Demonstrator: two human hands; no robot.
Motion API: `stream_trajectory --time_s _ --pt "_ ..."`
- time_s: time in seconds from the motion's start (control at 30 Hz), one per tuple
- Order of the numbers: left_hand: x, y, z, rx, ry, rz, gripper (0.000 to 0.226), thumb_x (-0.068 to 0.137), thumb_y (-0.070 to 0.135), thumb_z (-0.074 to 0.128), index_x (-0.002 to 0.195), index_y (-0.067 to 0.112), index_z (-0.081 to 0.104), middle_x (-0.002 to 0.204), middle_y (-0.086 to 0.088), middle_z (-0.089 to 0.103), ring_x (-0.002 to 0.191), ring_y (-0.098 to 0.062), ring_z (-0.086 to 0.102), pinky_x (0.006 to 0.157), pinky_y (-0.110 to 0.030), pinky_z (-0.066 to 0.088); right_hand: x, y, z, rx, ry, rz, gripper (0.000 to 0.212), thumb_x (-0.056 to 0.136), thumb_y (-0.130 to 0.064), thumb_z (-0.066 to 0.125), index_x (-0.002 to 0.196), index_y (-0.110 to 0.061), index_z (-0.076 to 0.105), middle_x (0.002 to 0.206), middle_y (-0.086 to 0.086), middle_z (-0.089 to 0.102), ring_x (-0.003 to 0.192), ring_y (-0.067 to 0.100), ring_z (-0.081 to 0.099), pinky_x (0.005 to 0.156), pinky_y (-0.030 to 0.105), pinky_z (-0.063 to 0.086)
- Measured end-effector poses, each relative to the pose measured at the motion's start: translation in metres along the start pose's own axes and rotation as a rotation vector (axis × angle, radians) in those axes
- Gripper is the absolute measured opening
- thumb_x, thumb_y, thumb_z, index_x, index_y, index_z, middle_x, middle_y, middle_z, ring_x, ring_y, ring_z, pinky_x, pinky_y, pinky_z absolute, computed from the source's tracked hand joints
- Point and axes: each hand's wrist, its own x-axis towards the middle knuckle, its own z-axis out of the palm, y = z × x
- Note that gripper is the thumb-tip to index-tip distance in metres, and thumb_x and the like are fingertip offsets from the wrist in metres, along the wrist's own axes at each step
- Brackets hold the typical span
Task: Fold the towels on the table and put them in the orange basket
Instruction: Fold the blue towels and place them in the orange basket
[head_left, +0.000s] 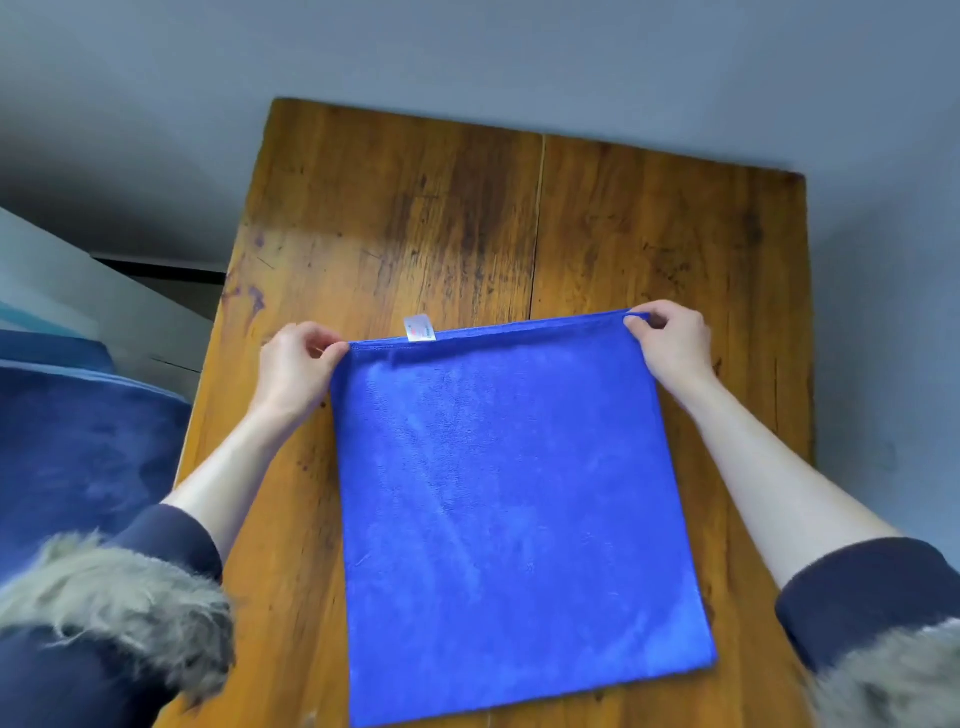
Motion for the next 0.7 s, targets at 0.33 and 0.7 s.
stream_trajectory --time_s 0.33,0.7 --pt "0.015 -0.005 0.008 0.108 -0.048 0.063 0.012 0.081 0.012 0.068 0.092 0.009 0.064 0.099 -0.012 0.053 0.084 -0.02 0.049 0.084 -0.026 0.036 0.014 0.0 0.003 -0.149 -0.075 -0.207 0.007 0.086 -0.011 0.064 0.089 -0.008 0.07 0.103 0.005 0.058 0.098 0.02 0.052 0.082 0.022 0.035" --pt "0.015 -0.008 0.0 0.138 -0.122 0.153 0.006 0.086 0.018 0.064 0.081 0.016 0.061 0.088 -0.004 0.052 0.082 -0.018 0.049 0.075 -0.026 0.035 0.014 0.006 -0.002 -0.018 -0.139 -0.099 0.008 0.082 -0.014 0.068 0.078 -0.019 0.063 0.076 -0.009 0.057 0.078 0.012 0.05 0.061 0.016 0.034"
